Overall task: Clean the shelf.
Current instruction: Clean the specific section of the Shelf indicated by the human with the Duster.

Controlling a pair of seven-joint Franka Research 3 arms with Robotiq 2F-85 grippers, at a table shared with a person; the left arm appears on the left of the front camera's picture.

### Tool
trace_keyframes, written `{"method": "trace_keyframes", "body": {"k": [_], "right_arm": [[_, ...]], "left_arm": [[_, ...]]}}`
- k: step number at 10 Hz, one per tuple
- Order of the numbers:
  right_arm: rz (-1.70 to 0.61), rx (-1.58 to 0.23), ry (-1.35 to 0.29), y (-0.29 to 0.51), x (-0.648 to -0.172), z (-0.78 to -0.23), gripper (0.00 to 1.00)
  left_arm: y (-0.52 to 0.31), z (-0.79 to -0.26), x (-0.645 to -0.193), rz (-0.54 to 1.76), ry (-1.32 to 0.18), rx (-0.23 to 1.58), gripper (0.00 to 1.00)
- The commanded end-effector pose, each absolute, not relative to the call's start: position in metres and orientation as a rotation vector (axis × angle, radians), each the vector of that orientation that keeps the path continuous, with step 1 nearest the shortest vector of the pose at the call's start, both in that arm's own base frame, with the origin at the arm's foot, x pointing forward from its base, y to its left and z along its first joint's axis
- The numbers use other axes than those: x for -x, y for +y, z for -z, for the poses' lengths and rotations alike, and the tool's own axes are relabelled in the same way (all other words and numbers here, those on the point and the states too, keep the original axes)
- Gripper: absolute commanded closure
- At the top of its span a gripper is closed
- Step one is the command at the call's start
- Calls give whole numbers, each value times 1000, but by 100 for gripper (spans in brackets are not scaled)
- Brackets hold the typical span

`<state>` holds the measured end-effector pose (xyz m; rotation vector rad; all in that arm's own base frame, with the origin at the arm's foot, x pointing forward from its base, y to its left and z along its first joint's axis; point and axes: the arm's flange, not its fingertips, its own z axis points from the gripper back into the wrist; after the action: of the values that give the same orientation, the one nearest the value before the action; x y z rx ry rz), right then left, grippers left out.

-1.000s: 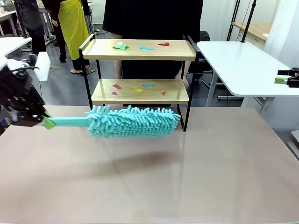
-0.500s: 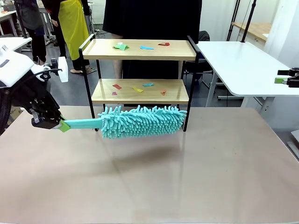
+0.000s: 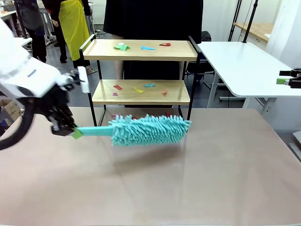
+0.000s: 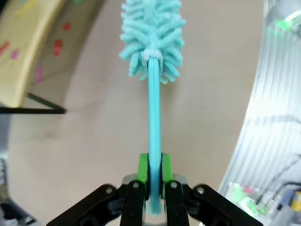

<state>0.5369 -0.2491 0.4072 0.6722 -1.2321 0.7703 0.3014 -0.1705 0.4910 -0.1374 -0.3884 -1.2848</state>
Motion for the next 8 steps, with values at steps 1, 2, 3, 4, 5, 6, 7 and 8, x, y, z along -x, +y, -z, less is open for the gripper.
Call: {"method": "trace_keyframes", "body": {"k": [1, 2, 3, 4, 5, 6, 7, 8], "right_arm": [[-775, -672, -1234, -247, -537, -410, 0], [-775, -672, -1234, -247, -537, -410, 0], [-775, -672, -1234, -247, -537, -410, 0], [-775, -672, -1234, -247, -537, -410, 0], [-775, -672, -1234, -247, -537, -410, 0], [-775, -672, -1234, -247, -537, -410, 0], [-775, -672, -1234, -247, -537, -410, 0], [-775, -672, -1234, -247, -537, -410, 0]], "left_arm": [[-201, -476, -312, 1213, -373, 109, 86], [-208, -470, -312, 1174, -386, 112, 86], [-215, -463, -309, 1123, -406, 123, 86], [-224, -456, -305, 1061, -417, 151, 86], [-232, -452, -301, 1017, -431, 143, 86], [-242, -448, -298, 950, -457, 129, 86], [-249, -443, -300, 905, -464, 149, 86], [-255, -439, -306, 848, -462, 158, 86]]}}
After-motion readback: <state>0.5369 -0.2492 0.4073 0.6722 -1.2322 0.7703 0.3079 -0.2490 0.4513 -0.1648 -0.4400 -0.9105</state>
